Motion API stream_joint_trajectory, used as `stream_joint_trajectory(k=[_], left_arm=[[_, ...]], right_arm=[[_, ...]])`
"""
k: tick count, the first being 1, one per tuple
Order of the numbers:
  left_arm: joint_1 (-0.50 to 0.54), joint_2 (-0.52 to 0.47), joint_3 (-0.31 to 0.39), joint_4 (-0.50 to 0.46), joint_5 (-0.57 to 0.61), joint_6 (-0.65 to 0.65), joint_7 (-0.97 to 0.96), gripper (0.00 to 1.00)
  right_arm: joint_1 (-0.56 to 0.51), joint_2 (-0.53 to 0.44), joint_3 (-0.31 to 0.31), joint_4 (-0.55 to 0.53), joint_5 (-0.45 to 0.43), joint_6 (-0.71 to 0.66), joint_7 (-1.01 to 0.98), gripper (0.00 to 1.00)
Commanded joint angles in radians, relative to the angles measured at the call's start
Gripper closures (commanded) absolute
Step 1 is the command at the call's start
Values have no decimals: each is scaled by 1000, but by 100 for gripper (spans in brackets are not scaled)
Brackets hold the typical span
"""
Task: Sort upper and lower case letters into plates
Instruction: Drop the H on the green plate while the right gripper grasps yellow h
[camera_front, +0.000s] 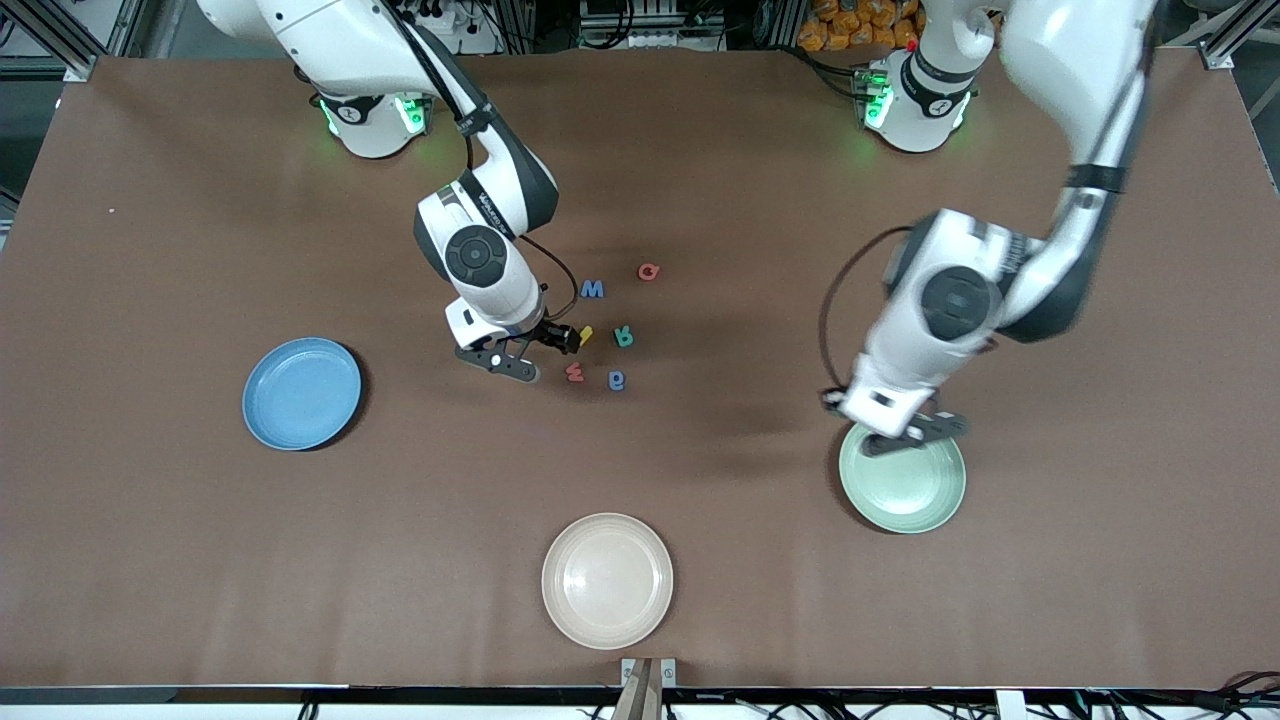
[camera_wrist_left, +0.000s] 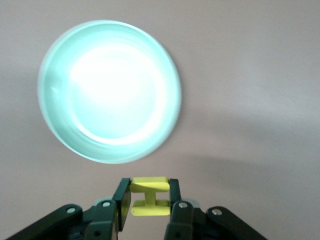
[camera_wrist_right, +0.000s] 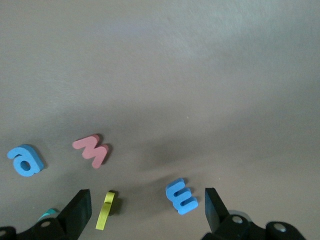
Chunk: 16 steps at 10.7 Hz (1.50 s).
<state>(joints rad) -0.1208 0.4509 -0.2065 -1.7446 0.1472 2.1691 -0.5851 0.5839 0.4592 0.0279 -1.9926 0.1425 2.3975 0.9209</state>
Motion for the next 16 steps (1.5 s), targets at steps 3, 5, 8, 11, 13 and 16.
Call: stream_joint_trajectory(k=[3, 5, 8, 11, 13, 16], left_arm=[[162, 101, -17, -7, 17, 70, 206, 100], [168, 133, -18, 32, 18, 86, 212, 100], [165, 176, -16, 74, 20, 109, 214, 33], [171, 140, -16, 83, 22, 110, 212, 0], [167, 80, -19, 82, 23, 69, 209, 0], [162, -13, -63, 77, 23, -20, 220, 0]], right_arm=[[31, 19, -2, -6, 173, 46, 50, 0], [65, 50, 0, -6, 175, 116, 137, 0], [113, 78, -5, -5, 170, 164, 187, 0], [114, 87, -6, -3, 166, 172, 187, 0], [114, 90, -8, -5, 164, 175, 187, 0], [117, 99, -8, -5, 161, 183, 187, 0]])
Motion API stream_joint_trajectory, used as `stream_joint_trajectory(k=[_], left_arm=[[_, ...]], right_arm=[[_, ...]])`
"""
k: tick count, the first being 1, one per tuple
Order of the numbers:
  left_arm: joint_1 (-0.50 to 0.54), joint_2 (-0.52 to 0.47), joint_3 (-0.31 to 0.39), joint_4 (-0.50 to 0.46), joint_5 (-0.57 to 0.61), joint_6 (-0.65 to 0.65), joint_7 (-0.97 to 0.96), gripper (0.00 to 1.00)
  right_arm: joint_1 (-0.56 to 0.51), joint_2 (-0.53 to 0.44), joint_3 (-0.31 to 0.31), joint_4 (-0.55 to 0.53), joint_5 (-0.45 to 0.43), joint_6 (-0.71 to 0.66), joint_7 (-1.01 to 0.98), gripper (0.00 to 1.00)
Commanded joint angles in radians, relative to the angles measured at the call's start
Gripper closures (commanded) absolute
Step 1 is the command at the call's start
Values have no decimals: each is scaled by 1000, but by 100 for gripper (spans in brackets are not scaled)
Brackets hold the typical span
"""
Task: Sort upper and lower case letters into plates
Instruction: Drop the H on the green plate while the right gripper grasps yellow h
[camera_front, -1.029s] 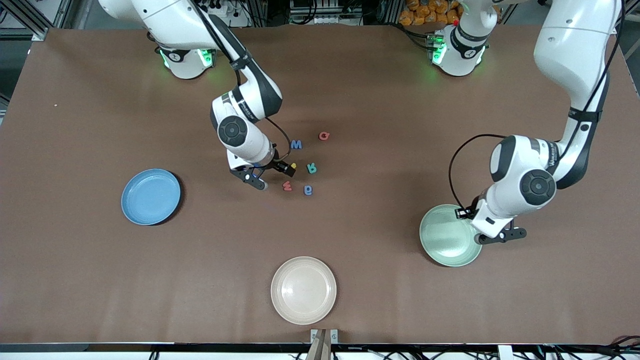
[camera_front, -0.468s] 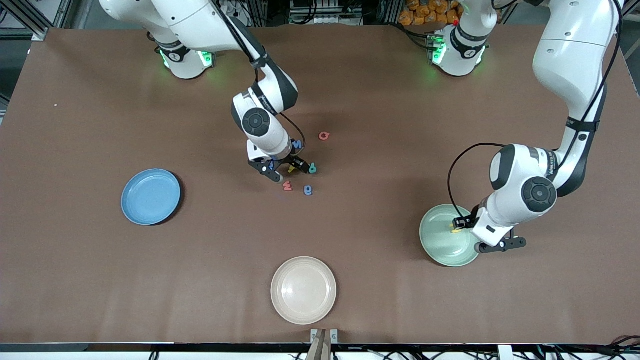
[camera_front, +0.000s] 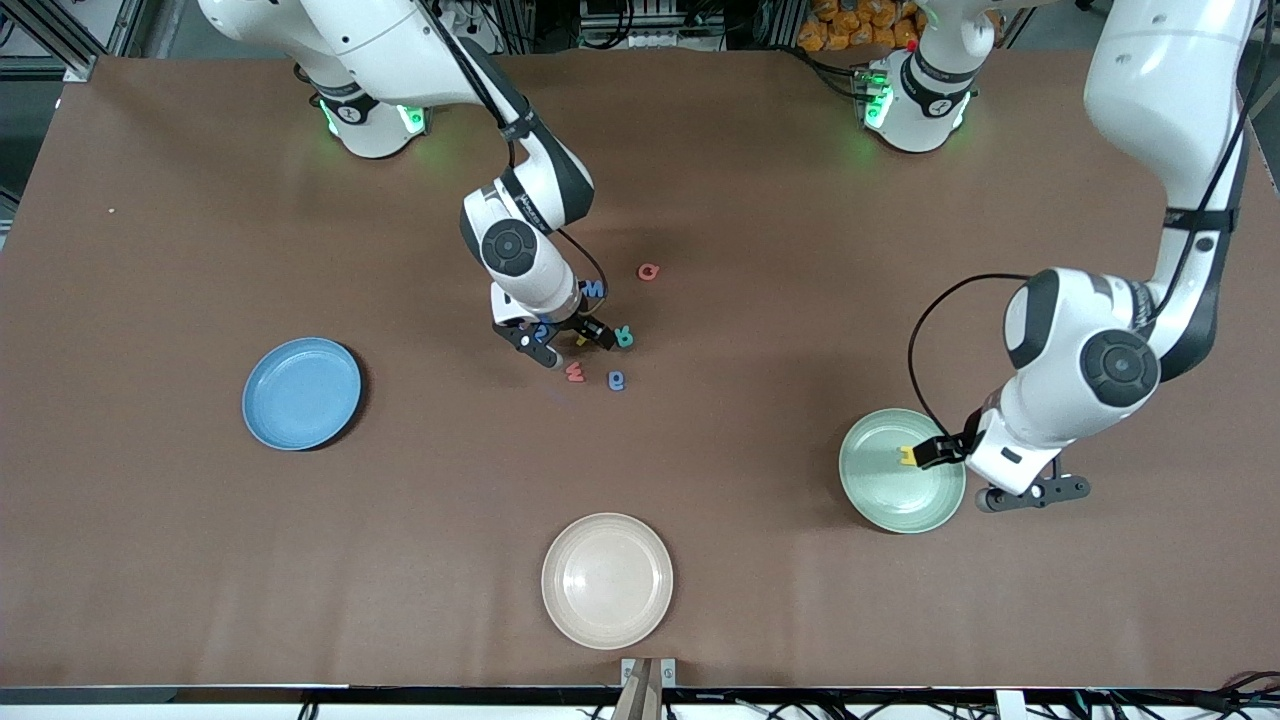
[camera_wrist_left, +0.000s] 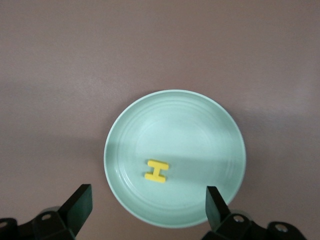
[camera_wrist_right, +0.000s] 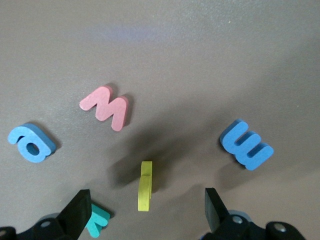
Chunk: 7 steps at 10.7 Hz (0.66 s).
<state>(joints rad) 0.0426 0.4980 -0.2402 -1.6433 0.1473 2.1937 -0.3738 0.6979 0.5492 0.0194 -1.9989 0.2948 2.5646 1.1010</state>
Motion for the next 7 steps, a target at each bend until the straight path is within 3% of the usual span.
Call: stream_joint_trajectory(k=[1, 2, 3, 4, 7], left_arm=[[0, -81, -53, -27, 23, -70, 45, 0], [2, -102, -69, -33, 23, -87, 96, 0], [3, -116, -86, -38, 21, -104, 169, 0], [3, -134, -111, -56, 21, -120, 231, 0], [5, -229, -198, -162, 21, -120, 246, 0]], right_arm=[[9, 14, -1, 2, 7, 16, 7, 0], [9, 15, -1, 2, 7, 17, 7, 18], [9, 15, -1, 2, 7, 17, 7, 62], [9, 15, -1, 2, 7, 22, 7, 96], [21, 17, -1, 0, 6, 39, 5, 100]])
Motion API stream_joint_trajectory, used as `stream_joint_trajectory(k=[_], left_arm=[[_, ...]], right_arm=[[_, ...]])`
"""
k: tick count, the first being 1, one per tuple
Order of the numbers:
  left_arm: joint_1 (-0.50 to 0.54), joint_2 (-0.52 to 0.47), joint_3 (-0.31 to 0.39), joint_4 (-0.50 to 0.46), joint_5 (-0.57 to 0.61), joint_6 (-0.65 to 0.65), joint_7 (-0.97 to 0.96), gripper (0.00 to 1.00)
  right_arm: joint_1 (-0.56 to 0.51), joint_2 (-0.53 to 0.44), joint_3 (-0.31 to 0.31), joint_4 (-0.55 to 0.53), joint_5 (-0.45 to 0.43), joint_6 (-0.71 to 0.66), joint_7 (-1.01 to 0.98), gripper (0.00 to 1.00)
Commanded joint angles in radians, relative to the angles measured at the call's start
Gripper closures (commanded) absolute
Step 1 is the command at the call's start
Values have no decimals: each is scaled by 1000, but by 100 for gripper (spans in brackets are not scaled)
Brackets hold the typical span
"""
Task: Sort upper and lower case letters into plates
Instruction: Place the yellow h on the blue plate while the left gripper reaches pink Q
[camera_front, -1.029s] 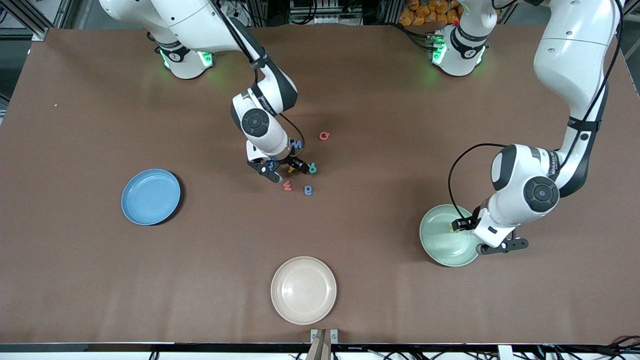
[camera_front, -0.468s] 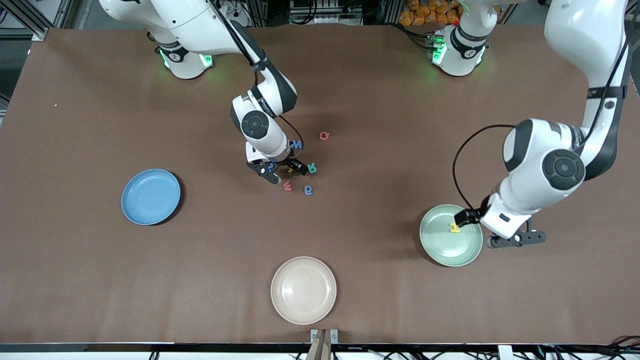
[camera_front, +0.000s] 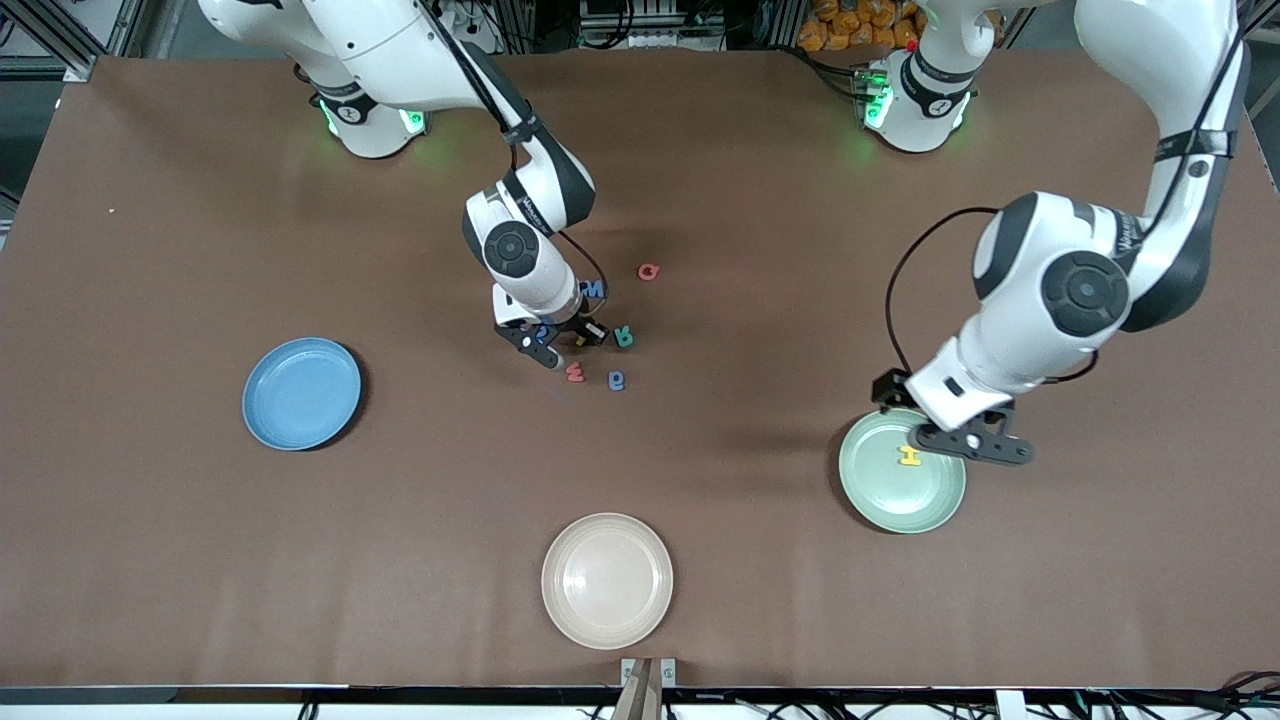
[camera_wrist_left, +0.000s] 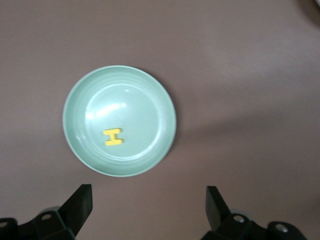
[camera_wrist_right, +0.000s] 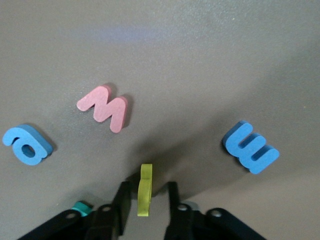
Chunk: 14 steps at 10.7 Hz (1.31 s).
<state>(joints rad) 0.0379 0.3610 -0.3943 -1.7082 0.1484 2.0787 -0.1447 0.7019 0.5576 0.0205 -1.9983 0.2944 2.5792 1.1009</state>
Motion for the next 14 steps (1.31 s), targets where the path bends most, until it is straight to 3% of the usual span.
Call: stream_joint_trajectory(k=[1, 4, 6, 8, 11, 14], left_arm=[[10, -126, -79, -138, 20, -5, 17, 0], [10, -148, -188, -212, 19, 3, 16, 0], [4, -136, -263, -243, 17, 20, -16, 0], [-24, -116, -317, -303, 17, 130, -102, 0], [-154, -21, -314, -295, 29, 251, -284, 0], [-249, 108, -314, -281, 257, 319, -557, 0]], right_arm=[[16, 8, -2, 1, 6, 24, 2, 100], [-10, -36, -49, 19, -52, -70, -62, 100], [-19, -77, -146, 99, -54, -289, -212, 100], [-45, -93, -229, 160, -54, -440, -382, 100], [-174, -85, -272, 173, -54, -499, -699, 100], [-346, -79, -272, 168, -55, -521, -1048, 100]])
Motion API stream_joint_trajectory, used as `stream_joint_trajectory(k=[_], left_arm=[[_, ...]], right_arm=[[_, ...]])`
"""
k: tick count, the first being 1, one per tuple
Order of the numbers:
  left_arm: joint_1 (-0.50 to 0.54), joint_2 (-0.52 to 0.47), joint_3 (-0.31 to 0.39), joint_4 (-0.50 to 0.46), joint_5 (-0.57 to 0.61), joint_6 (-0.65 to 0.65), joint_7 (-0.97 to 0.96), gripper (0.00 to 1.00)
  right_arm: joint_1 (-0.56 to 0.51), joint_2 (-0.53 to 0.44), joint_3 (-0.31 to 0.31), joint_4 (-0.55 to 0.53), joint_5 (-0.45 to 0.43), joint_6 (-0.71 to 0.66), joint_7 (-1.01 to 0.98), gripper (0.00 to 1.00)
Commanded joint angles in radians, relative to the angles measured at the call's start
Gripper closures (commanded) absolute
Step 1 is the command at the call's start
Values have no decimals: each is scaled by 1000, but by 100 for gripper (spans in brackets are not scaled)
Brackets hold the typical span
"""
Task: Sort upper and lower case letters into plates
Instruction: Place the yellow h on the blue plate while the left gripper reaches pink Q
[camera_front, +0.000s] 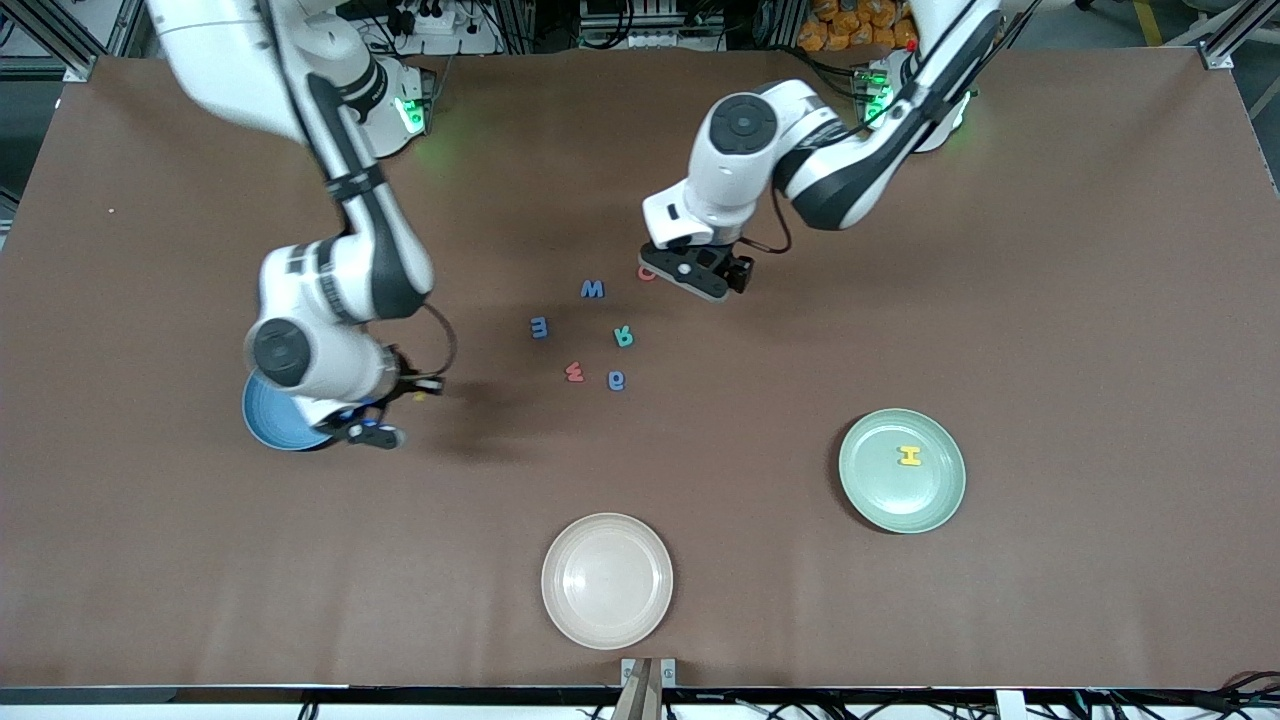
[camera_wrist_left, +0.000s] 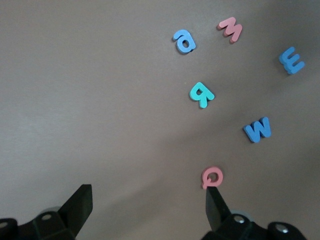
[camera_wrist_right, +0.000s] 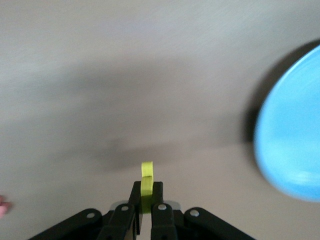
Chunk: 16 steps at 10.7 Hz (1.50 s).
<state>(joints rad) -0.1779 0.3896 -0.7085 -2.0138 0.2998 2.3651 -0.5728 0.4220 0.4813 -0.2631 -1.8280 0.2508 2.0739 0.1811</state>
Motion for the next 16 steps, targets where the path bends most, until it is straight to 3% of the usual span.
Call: stream_joint_trajectory(k=[1, 4, 5, 6, 7, 8, 11, 16], left_arm=[[-58, 130, 0, 38, 183, 37, -225, 0], [-153, 245, 7, 82, 339, 36, -442, 0], [-187, 268, 21, 89, 379, 37, -491, 0], [-219, 285, 39, 90, 413, 37, -534, 0], [-239, 296, 59, 90, 436, 37, -562, 0], [-247, 302, 64, 90, 441, 36, -568, 0], [-247, 310, 66, 86, 444, 55, -585, 14], [-258, 322, 69, 69, 466, 109, -643, 18]], right_arm=[[-109, -3, 12, -2, -13, -38, -199, 100], [-221, 5, 13, 0, -85, -58, -362, 100], [-233, 14, 13, 3, -87, -55, -409, 82], [-238, 17, 13, 4, -88, -54, -435, 18], [-242, 22, 13, 10, -88, -54, -459, 0], [-243, 28, 13, 13, -88, -55, -477, 0], [-229, 28, 15, 13, -87, -57, -465, 0], [-187, 28, 21, 16, -74, -48, -451, 0]])
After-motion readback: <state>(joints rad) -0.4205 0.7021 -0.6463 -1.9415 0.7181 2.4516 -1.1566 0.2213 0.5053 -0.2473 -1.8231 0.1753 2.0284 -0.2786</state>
